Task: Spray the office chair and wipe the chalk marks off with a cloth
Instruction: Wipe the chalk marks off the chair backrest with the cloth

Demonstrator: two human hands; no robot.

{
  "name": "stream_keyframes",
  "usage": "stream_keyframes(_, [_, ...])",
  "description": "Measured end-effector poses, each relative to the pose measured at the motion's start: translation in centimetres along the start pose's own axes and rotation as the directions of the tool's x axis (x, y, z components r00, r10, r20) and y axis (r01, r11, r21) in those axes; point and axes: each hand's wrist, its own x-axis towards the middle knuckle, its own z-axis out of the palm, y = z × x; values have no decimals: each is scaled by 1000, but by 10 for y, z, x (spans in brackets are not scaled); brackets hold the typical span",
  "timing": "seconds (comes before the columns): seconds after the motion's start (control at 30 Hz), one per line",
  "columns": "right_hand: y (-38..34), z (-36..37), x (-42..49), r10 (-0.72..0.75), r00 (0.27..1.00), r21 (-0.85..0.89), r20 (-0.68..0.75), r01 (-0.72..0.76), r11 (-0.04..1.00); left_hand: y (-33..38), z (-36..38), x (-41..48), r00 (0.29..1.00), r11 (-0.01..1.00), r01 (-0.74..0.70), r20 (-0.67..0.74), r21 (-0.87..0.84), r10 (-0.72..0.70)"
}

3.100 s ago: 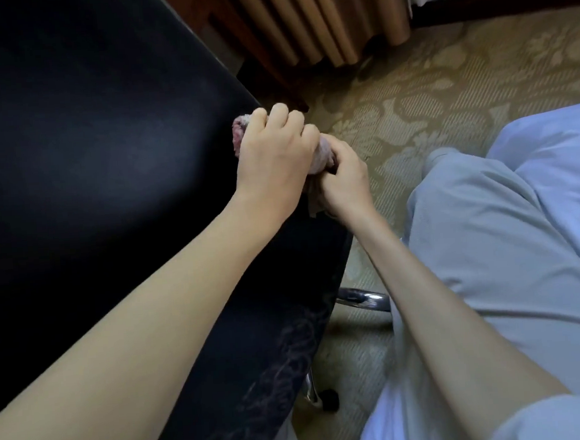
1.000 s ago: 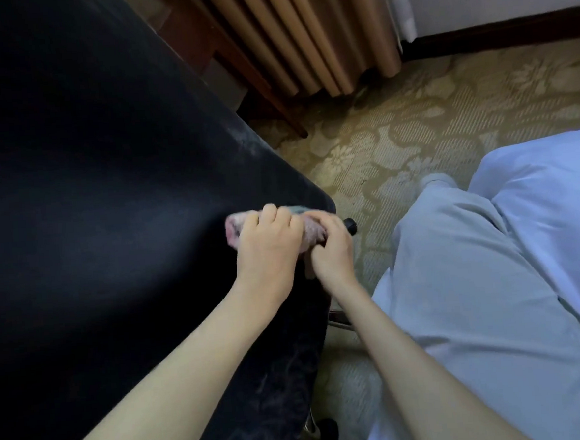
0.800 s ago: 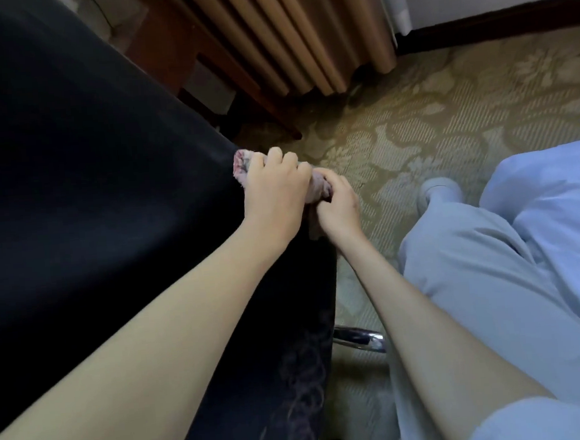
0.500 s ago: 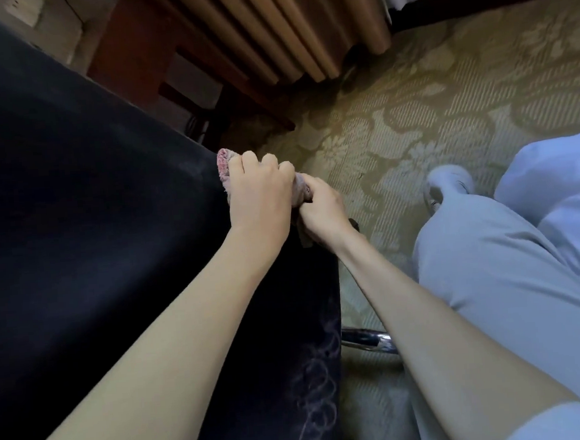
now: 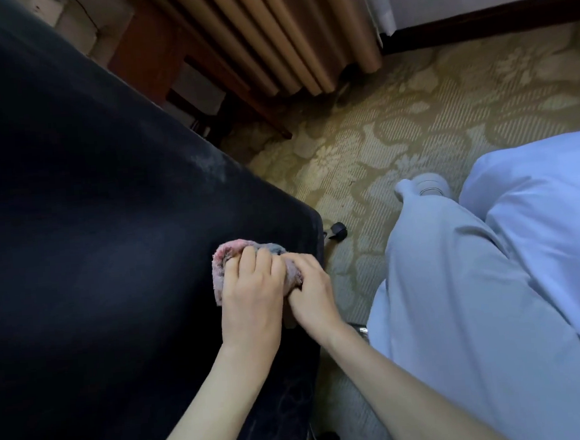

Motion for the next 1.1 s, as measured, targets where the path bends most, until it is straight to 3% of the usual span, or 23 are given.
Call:
stream_keyframes(0.2, [7, 0, -20, 57, 997, 70, -42, -54, 996, -3, -6, -6, 995, 995, -102, -24, -18, 102])
stream_keyframes(0.37, [10, -27, 25, 107, 947, 69, -304, -90, 994, 11, 12, 44, 981, 983, -184, -62, -13, 183])
stream_keyframes(0.5, [23, -42, 72, 196, 869, 135, -454, -150, 979, 31, 36, 100, 967, 967, -254, 27, 3, 254])
stream_keyframes(0.7, [55, -28, 93, 292, 893, 82, -343, -282, 956, 27, 72, 120, 936, 962, -274, 228, -9, 268])
stream_keyframes(0.9, [58, -20, 79, 253, 917, 56, -307, -248, 967, 33, 69, 100, 982, 974, -135, 107, -183, 157])
stream_keyframes(1.1, [57, 2, 17, 279, 913, 175, -297, -235, 956, 32, 50, 35, 963, 981, -158, 203, -114, 179])
